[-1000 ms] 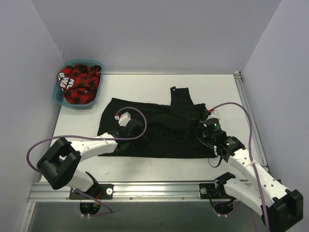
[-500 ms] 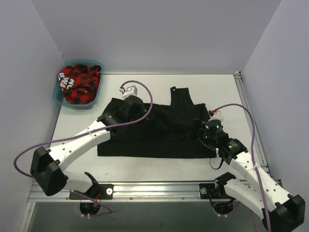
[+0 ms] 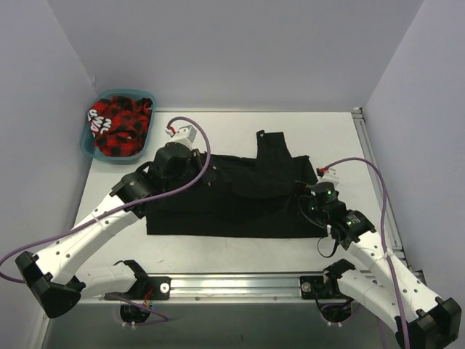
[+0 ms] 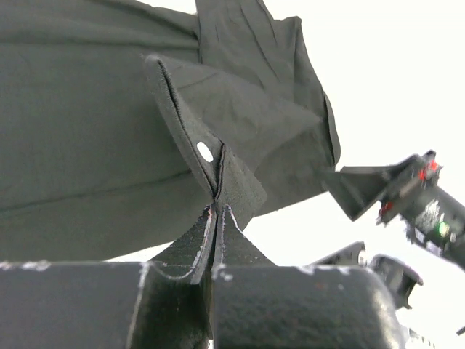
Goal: Fold and stack the long sleeve shirts
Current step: Fold the shirt
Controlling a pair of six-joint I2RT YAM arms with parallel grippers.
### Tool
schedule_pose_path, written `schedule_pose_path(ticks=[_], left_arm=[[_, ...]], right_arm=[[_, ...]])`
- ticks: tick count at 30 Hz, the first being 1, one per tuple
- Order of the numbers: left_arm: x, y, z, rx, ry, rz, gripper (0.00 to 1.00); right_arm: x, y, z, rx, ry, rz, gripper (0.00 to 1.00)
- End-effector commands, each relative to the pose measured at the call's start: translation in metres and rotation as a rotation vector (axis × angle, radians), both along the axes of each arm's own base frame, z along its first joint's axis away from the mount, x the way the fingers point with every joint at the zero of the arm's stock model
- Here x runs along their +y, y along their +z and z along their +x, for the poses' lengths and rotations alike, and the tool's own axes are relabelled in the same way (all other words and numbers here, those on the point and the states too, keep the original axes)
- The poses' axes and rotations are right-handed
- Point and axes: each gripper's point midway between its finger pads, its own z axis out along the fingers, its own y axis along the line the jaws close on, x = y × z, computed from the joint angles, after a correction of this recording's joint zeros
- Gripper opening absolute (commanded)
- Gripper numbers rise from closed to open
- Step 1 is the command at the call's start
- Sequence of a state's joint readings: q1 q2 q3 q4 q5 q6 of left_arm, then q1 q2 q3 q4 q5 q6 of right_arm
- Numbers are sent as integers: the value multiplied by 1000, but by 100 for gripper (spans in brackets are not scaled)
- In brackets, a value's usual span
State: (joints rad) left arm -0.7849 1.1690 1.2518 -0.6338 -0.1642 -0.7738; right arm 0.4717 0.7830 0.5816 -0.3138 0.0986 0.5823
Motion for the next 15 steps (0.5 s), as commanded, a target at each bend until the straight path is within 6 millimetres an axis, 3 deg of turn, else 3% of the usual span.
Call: schedule_pose_path(ticks=[1, 2, 6, 10, 15], left_arm=[[9, -13, -27, 33, -76, 15, 0], [12, -35, -33, 71, -93, 49, 0], [32, -71, -44, 90, -95, 132, 0], [59, -88, -40, 66, -49, 222, 0], [73, -98, -37, 76, -68, 244, 0]], right_arm=[[-6, 14, 3, -36, -23, -9, 97], [-5, 12, 3, -31, -24, -10, 97], [-3, 7, 2, -12, -15, -7, 96], [-6, 0, 0, 6, -28, -16, 96], [-7, -5, -1, 17, -37, -24, 95]])
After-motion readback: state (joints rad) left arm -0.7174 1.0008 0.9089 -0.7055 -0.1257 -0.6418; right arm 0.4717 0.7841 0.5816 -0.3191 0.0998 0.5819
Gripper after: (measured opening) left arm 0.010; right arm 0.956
